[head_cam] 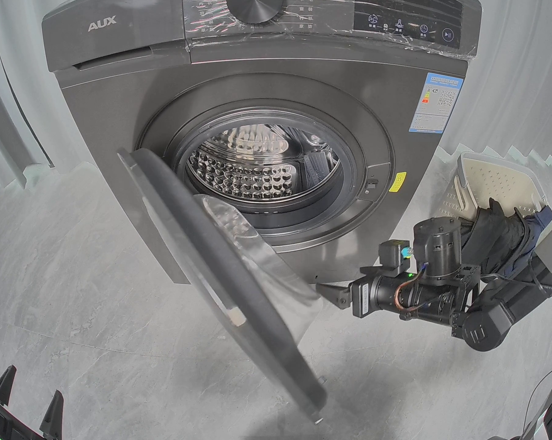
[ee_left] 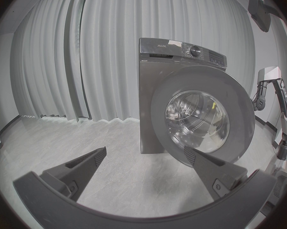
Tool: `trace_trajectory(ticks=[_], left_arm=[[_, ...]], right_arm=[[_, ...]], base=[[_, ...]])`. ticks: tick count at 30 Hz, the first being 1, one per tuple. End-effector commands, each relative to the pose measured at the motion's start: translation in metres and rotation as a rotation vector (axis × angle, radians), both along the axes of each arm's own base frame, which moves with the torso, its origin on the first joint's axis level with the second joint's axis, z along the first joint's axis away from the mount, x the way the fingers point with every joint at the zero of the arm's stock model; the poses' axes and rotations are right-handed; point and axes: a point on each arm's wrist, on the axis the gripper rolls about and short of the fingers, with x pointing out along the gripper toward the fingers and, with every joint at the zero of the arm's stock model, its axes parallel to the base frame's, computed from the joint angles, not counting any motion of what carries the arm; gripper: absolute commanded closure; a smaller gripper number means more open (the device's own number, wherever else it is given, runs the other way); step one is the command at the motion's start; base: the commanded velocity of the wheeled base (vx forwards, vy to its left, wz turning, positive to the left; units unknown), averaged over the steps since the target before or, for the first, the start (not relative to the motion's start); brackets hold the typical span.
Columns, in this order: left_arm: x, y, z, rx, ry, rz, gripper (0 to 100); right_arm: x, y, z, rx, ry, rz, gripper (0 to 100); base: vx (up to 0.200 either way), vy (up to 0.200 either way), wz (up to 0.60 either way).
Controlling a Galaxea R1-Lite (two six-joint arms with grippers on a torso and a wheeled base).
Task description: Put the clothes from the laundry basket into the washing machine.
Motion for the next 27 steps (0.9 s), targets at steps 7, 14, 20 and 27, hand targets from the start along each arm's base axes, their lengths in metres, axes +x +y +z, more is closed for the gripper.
trace_trajectory(ticks=[7,14,20,27], left_arm=[[0.0,0.0,-0.004,0.001,-0.002,-0.001,0],[0.0,0.0,-0.004,0.001,-0.002,-0.001,0],[0.0,0.0,-0.005,0.001,-0.001,-0.001,0],[0.0,0.0,-0.005,0.001,-0.001,-0.001,0]], right_arm=[[-0.008,0.013,0.002,0.011,-0.017,0.042,0],[-0.007,0.02,0.005,0.023,-0.034,0.056,0],[-0.003,0.028,0.002,0.026,-0.036,0.074,0],[-0.002,0.052,-0.007,0.026,-0.03,0.121,0]], base=[[-0.029,0.0,0.0],[-0.2,0.0,0.0],[-0.2,0.0,0.0],[-0.029,0.0,0.0]])
